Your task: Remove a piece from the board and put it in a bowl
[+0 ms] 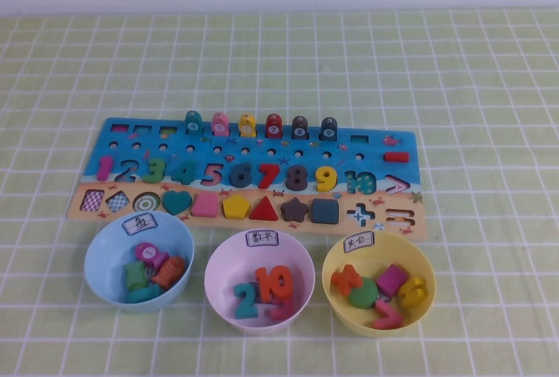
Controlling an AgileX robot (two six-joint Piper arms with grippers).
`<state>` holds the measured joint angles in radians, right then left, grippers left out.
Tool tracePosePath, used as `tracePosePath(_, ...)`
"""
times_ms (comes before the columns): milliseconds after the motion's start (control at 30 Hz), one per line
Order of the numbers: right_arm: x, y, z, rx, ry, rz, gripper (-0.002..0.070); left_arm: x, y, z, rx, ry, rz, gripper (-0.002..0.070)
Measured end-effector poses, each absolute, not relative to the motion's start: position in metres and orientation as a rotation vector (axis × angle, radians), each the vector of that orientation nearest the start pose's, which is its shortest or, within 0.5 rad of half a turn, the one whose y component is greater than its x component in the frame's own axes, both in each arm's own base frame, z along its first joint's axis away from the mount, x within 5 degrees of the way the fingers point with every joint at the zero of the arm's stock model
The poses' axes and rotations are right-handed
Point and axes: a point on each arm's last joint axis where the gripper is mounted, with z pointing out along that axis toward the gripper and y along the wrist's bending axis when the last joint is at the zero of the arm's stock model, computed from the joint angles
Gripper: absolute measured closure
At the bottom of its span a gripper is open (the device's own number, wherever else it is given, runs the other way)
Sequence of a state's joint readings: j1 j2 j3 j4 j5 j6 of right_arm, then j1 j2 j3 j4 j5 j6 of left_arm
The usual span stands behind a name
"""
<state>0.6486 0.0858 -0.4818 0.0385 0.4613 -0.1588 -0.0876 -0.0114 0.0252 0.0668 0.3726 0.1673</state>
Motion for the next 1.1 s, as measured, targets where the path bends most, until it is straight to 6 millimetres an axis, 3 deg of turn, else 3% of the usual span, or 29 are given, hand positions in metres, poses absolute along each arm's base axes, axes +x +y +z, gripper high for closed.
tracePosePath(233, 0.035, 0.027, 0.289, -0.575, 1.431, 0.439, 0.0692, 0.053, -0.002, 0.172, 0.279, 1.85, 0.121, 0.068)
tracePosePath(367, 0.045, 0.032, 0.254, -0.533, 1.465, 0.407, 0.0693, 0.053, -0.002, 0.172, 0.279, 1.85, 0.121, 0.068)
tracePosePath(600, 0.058, 0.013, 0.201, -0.211, 1.62, 0.127, 0.0694, 0.053, -0.002, 0.172, 0.279, 1.85, 0.121, 0.068)
tracePosePath(833, 0.056, -0.002, 0.19, 0.022, 1.672, -0.055, 0.0694, 0.053, -0.002, 0.172, 0.279, 1.85, 0.121, 0.068)
tracePosePath(1100, 0.054, -0.001, 0.174, 0.031, 1.843, -0.049, 0.0694, 0.053, -0.002, 0.172, 0.279, 1.85, 0.121, 0.068)
